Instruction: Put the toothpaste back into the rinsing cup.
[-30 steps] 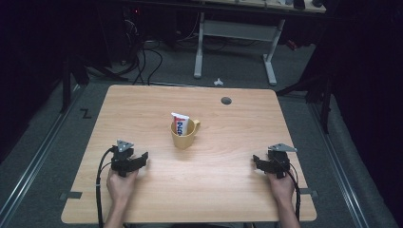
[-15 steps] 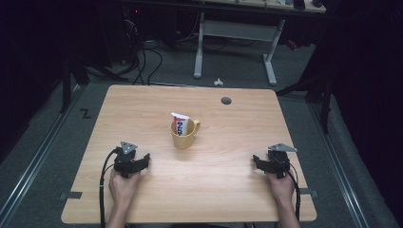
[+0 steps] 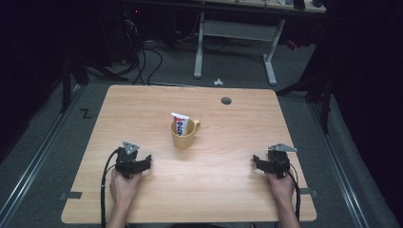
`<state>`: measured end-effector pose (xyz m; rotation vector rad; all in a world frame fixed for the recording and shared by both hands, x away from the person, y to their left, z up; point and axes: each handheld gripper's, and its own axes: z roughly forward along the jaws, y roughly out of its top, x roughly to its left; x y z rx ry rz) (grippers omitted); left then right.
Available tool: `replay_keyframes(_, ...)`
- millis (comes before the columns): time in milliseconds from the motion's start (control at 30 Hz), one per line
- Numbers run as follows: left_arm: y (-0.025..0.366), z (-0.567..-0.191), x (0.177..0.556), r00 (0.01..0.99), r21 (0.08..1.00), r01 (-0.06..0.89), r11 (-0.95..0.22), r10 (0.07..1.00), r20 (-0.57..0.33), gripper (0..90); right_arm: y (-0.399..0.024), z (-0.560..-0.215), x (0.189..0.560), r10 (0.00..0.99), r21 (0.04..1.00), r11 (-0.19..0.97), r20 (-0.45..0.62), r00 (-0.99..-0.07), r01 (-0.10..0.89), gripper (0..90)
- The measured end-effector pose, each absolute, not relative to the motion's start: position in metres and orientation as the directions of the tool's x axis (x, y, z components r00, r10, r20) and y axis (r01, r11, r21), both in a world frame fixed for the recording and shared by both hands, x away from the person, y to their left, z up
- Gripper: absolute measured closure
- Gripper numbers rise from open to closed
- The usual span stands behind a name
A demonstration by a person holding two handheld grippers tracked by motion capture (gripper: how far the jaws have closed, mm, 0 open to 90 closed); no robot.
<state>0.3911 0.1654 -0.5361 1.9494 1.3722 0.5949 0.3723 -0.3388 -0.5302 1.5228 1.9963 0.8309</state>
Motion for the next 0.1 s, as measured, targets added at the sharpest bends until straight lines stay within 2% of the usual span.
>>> replay_keyframes(100, 0.165, -0.5361, 0.3908, 0.334, 0.741, 0.636, -0.216, 0.943, -0.013, 27.0, -0.3388, -0.5302, 0.3723, 0.966, 0.72, 0.191, -0.02, -0.256, 0.667, 28.3)
